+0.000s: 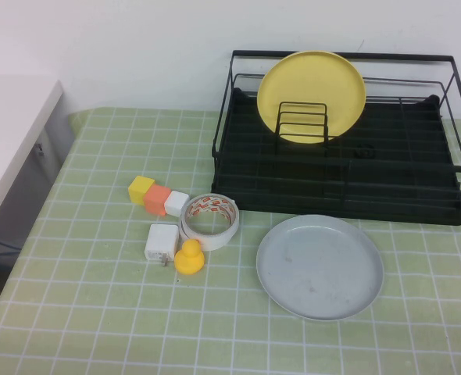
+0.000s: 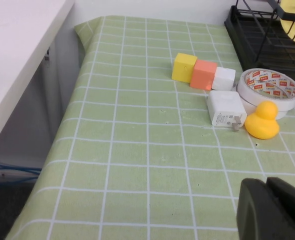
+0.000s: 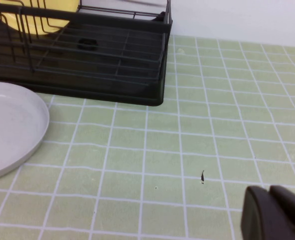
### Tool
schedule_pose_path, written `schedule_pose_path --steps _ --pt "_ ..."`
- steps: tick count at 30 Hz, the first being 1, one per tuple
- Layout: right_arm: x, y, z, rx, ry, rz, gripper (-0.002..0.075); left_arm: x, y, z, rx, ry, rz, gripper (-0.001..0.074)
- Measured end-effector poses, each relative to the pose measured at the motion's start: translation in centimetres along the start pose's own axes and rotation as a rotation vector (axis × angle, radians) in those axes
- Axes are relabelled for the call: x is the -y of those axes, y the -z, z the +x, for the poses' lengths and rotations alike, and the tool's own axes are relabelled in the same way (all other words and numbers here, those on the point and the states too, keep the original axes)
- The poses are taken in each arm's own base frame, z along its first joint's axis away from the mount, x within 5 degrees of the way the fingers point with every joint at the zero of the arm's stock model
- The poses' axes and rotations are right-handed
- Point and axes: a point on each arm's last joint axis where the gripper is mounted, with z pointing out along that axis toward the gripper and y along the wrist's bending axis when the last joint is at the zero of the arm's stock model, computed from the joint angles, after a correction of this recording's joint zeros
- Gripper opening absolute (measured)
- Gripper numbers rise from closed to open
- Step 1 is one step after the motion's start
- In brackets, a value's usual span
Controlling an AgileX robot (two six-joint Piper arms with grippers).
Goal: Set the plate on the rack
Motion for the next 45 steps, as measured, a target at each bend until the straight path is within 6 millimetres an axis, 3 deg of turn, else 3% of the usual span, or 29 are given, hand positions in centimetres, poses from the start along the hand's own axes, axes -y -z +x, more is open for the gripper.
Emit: schedule_pose_path --steps 6,8,10,14,20,25,29,38,41,45 --pt "-0.4 0.0 -0.1 0.017 -0.099 -0.040 0.0010 0.5 0.0 -0.3 0.033 0.157 0.054 -0.0003" --pt "-0.9 0.0 -0.2 0.031 -0.279 -0.099 0.0010 0.8 0.1 -0.9 0.090 0.338 0.104 -0.0002" --pt "-1.6 0.1 -0.5 0.020 -0.583 -0.192 0.0010 0.8 0.2 -1.8 0.175 0.533 0.145 -0.0002" --pt "-2.6 0.4 -1.2 -0.006 -1.003 -0.334 0.0010 -0.3 0.7 -3.6 0.391 0.961 0.163 -0.0003" --pt "-2.6 0.4 -1.3 0.006 -1.004 -0.348 0.0010 -3.4 1.5 -3.7 0.645 1.486 0.017 -0.0003" --pt "-2.7 0.4 -1.2 0.004 -0.921 -0.351 0.0010 -5.1 2.1 -2.6 0.764 1.681 -0.158 -0.0003" --pt "-2.8 0.4 -1.1 0.006 -0.833 -0.353 0.0010 -5.0 1.9 -2.4 0.735 1.733 -0.162 -0.0003" --pt "-2.8 0.4 -1.1 0.020 -0.734 -0.351 0.0010 -2.4 0.9 -3.0 0.487 1.642 0.090 -0.0002" --pt "-2.8 0.4 -1.1 0.023 -0.718 -0.350 0.0010 -2.1 0.9 -3.3 0.481 1.503 0.101 -0.0002" --pt "-2.8 0.4 -1.1 0.024 -0.714 -0.350 0.0010 -0.5 0.8 -3.6 0.388 1.113 0.170 -0.0002"
